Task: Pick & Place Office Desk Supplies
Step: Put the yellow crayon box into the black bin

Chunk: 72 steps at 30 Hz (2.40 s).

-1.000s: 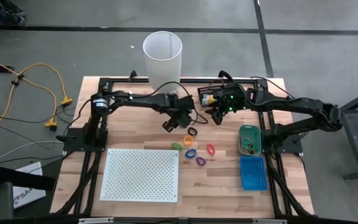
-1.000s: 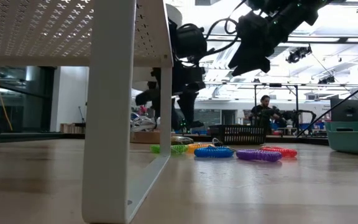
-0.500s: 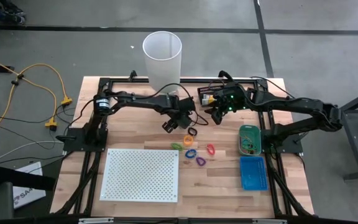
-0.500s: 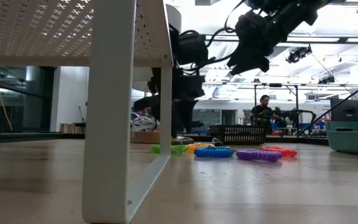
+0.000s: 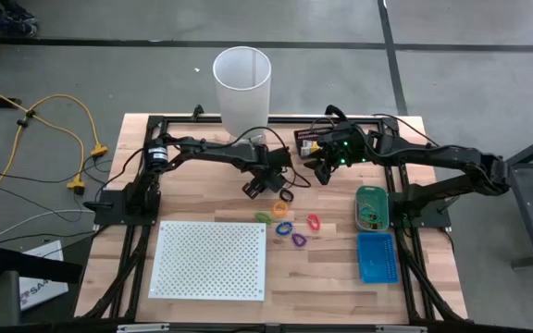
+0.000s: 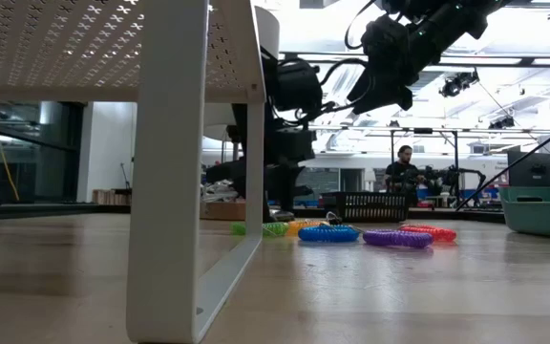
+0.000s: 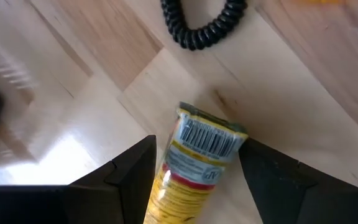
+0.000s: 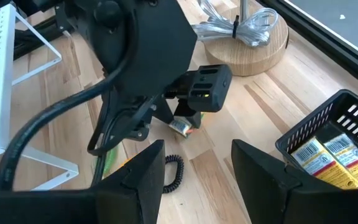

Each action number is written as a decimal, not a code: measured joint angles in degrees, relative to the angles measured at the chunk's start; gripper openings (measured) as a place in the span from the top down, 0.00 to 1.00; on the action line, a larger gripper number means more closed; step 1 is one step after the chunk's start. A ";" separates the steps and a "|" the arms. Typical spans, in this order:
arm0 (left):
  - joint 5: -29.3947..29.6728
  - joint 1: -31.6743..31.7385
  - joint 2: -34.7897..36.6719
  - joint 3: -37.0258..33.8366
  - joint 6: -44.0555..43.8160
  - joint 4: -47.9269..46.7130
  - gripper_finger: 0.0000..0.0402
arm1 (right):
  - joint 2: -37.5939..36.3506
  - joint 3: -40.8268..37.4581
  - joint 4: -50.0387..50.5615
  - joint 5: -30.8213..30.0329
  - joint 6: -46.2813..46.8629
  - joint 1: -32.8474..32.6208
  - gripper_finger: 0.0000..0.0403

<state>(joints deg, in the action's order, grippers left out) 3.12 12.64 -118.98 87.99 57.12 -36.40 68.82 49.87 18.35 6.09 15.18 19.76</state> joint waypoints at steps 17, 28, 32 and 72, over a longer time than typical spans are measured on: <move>-3.29 0.11 0.00 -0.01 -1.70 -1.07 0.46 | 0.00 0.00 -0.09 0.00 0.00 0.00 0.57; -3.25 0.11 0.04 0.00 -1.24 -0.96 0.58 | 0.00 0.00 -0.11 0.00 0.00 0.01 0.57; -3.22 0.11 0.07 0.00 -1.24 -0.81 0.59 | 0.00 0.00 -0.11 0.00 0.00 -0.01 0.57; -3.66 -0.02 0.09 0.00 3.27 0.43 0.51 | 0.00 0.00 -0.13 0.00 0.00 0.00 0.57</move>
<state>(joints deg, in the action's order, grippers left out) -0.54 12.62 -118.89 87.99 60.39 -35.97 68.82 49.87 18.22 6.09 15.18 19.77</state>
